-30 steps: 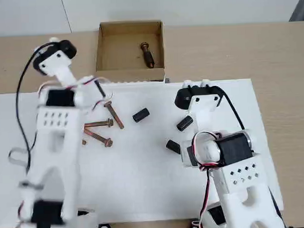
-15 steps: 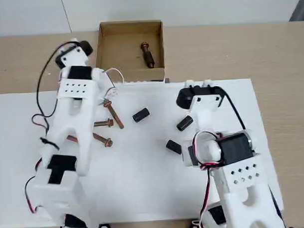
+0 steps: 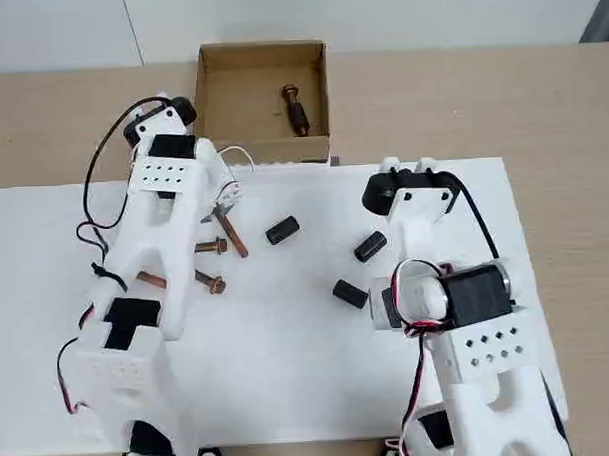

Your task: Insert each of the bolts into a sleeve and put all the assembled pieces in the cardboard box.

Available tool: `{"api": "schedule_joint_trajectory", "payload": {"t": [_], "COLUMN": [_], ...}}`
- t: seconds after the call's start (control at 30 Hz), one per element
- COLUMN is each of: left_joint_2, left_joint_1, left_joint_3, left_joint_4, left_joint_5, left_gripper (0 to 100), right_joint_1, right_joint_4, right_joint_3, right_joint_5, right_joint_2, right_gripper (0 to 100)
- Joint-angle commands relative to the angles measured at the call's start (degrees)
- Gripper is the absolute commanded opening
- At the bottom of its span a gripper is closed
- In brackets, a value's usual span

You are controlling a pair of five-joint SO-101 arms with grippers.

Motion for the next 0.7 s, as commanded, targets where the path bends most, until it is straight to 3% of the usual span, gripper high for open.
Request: {"api": "schedule_joint_trajectory", "payload": {"t": [0.0, 0.5, 0.67], "left_joint_2": [-0.26, 6.86, 9.23], "left_joint_1": [0.26, -0.18, -0.18], "left_joint_3": [-2.59, -2.59, -2.59], "left_joint_4": [-1.67, -6.51, -6.51], "left_joint_5": [0.0, 0.0, 0.0], "left_gripper": [9, 9, 1], "right_joint_1": [0.57, 0.57, 0.57], "right_joint_4": [-0.48, -0.57, -0.57], "right_joint_3": [-0.35, -0.35, -0.35], "right_joint_5": [-0.35, -0.35, -0.35], "right_joint_2": [-1.45, -1.36, -1.36], "right_gripper": [0.4, 0.4, 0.4]}}
